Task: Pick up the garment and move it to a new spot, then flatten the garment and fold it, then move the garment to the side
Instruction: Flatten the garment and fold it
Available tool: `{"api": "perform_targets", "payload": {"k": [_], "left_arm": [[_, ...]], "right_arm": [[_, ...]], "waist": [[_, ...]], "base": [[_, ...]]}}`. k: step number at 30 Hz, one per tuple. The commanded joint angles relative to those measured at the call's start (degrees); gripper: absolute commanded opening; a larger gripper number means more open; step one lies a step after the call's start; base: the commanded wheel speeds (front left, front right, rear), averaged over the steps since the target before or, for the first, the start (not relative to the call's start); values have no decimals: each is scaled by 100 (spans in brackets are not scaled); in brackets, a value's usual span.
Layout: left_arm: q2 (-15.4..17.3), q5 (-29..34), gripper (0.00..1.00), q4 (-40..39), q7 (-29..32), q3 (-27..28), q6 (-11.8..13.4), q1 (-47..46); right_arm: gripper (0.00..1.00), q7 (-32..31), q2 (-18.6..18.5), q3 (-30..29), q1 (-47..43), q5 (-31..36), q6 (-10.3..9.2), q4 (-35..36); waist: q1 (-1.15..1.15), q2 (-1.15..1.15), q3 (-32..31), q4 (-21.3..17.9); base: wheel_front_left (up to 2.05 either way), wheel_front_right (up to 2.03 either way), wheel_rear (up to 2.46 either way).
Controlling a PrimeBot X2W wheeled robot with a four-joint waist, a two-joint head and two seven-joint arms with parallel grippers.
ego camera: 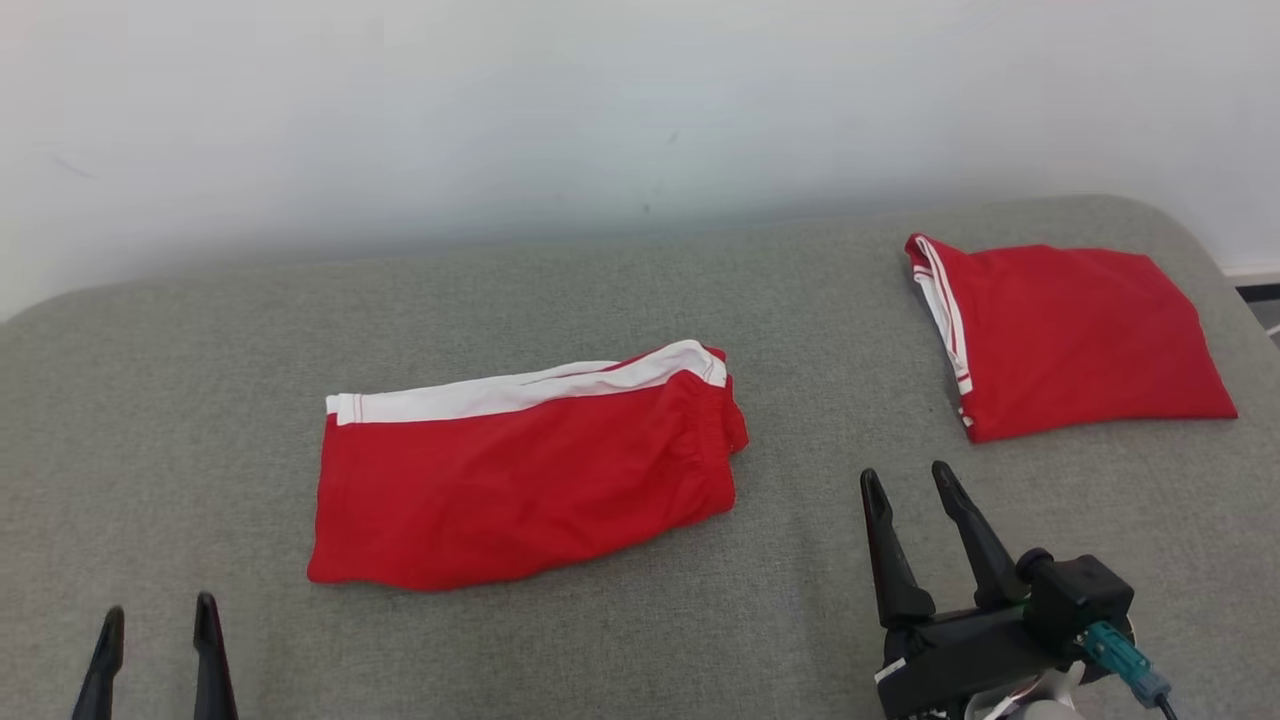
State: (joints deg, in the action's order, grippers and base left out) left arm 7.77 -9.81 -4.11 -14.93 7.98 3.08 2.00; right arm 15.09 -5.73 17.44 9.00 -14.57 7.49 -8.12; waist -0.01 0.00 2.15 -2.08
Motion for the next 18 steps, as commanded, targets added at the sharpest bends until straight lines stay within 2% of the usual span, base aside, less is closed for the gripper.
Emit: {"api": "perform_targets", "payload": {"k": [1, 18], "left_arm": [[38, 128, 100, 80, -19, 29, -46, 127], [-18, 435, 100, 214, -19, 89, -176, 205]], "right_arm": [[100, 13, 26, 0, -73, 30, 0, -4], [100, 15, 72, -28, -191, 48, 0, -128]], "waist": [[1, 0, -63, 62], [1, 0, -268, 89]], "base": [[0, 0, 0], [0, 0, 0]]}}
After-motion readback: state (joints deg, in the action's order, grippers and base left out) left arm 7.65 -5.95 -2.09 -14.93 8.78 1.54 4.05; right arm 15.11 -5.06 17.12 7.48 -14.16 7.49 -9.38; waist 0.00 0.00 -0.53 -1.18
